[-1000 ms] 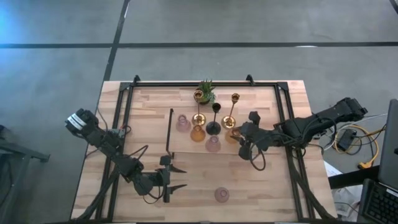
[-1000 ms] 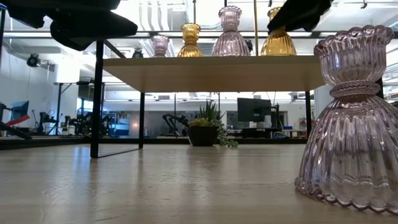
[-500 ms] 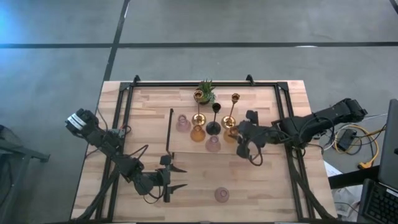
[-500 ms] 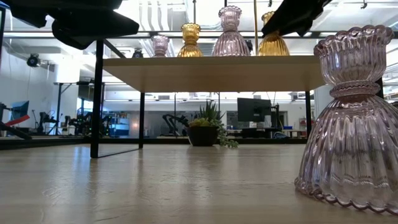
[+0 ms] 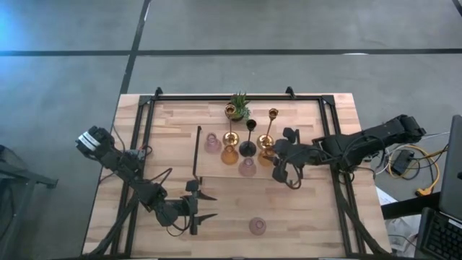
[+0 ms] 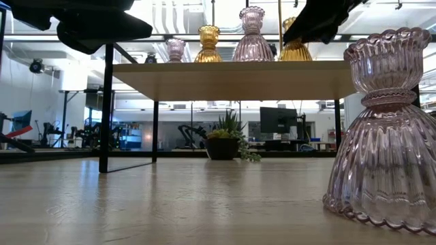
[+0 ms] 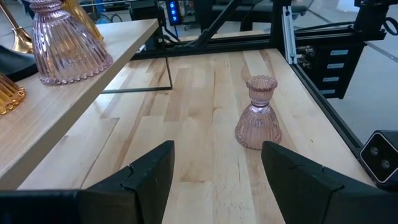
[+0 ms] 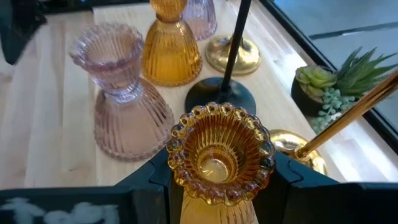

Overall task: Pick & Place candle stick holders
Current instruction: Put the orange glass candle holder on the shelf

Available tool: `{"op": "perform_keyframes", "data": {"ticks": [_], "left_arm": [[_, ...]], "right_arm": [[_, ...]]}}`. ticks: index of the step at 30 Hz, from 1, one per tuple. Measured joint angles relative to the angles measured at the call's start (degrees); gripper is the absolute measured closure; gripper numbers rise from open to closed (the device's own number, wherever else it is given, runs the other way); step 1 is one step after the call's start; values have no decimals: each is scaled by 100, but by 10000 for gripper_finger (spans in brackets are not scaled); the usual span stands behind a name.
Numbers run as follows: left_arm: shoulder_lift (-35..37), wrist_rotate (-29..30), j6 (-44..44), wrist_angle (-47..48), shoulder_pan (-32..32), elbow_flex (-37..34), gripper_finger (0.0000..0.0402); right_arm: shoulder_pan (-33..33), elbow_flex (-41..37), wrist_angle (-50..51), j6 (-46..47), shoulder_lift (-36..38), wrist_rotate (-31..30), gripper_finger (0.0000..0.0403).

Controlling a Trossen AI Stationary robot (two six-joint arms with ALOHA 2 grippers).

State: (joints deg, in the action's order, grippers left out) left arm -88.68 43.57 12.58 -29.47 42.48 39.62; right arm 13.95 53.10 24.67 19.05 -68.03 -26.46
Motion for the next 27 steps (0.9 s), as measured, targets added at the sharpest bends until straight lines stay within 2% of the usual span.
{"op": "perform_keyframes", "data": {"ticks": [27], "left_arm": [[0, -2, 4, -2, 5, -17, 156]], "right_arm": [[-100, 15, -125, 55, -220, 105, 272]]}}
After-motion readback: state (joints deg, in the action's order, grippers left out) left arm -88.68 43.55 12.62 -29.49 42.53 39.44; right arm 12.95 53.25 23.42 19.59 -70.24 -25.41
